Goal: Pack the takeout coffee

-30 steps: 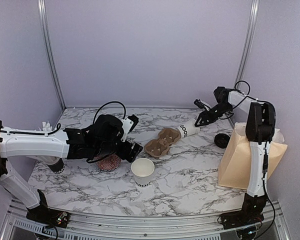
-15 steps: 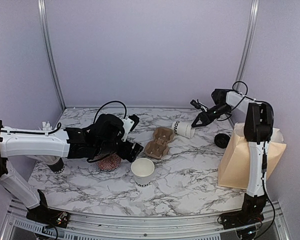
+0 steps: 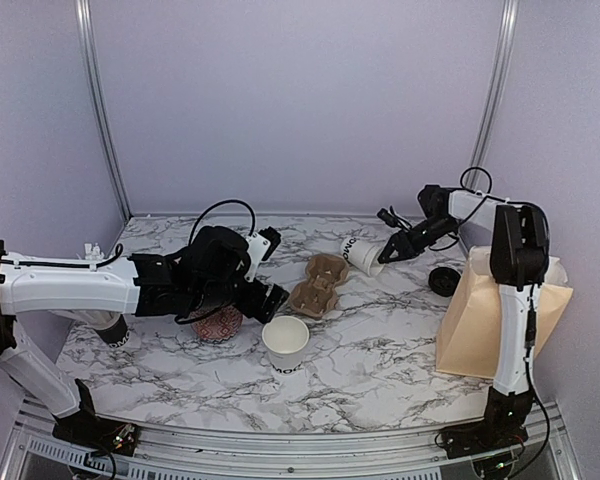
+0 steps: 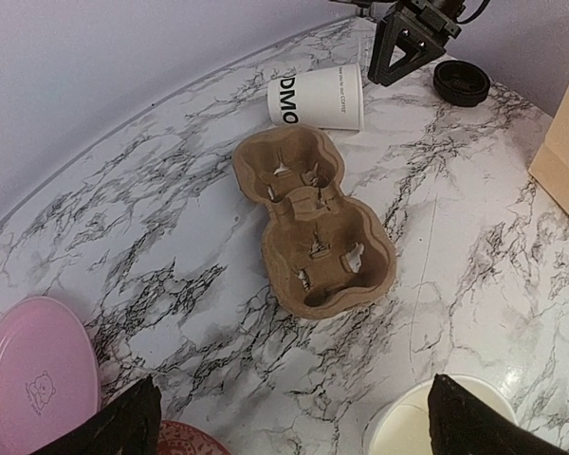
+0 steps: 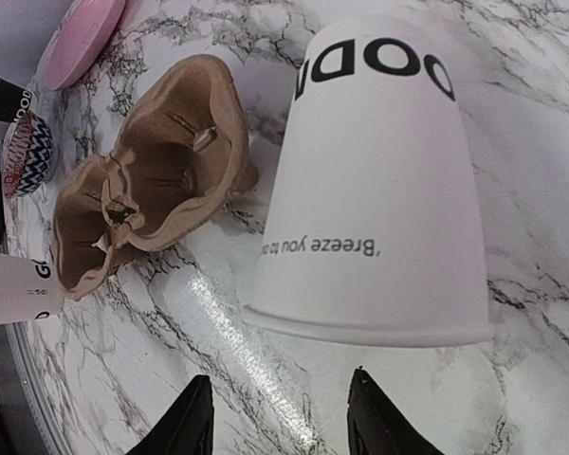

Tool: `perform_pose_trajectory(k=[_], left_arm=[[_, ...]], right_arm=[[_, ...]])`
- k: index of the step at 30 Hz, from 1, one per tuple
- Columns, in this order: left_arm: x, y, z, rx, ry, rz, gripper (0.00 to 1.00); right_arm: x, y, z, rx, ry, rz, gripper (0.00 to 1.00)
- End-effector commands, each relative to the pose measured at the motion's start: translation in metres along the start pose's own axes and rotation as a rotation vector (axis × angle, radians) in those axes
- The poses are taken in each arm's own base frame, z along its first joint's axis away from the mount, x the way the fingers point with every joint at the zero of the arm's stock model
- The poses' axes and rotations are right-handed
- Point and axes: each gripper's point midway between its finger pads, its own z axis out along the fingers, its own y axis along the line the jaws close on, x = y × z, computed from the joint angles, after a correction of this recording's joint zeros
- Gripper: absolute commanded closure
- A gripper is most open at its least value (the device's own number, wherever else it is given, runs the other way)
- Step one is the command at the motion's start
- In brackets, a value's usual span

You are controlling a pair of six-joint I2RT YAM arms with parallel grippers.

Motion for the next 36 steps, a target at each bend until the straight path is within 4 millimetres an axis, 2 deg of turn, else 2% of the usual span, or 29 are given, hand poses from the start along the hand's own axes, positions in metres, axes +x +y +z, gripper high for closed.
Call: perform_pose_trajectory(k=[1,6,14,18,22,28,36], left_arm=[[0.001,-0.005,0.003,0.009,0.021,0.01,0.01],[0.0,-0.009,0.007,0.018,0.025,0.014,0.01],[0.001,-0.011,0.006,0.017,0.032,0.016,0.01],[0.002,-0.01,0.004,0.01,0.036,0.018,0.01],[0.004,-0.011,0.007,0.01,0.044,0.016,0.01],[0.001,-0.014,0.008,0.011,0.05,0.021,0.01],[0.003,-0.016,0.009,0.007,0.065,0.022,0.01]], right_arm=[[-0.02,0.028,0.0,0.033,-0.038,-0.045,0.52],[-0.025,0.044,0.014,0.037,-0.051,-0.024,0.46],[-0.038,0.019,0.024,0.157,-0.087,0.1,0.46],[-0.037,0.019,0.026,0.169,-0.078,0.112,0.47],[-0.043,0.015,0.024,0.198,-0.106,0.118,0.46],[-0.063,-0.002,0.025,0.245,-0.183,0.158,0.45],[-0.098,-0.01,0.026,0.199,-0.355,0.221,0.49]])
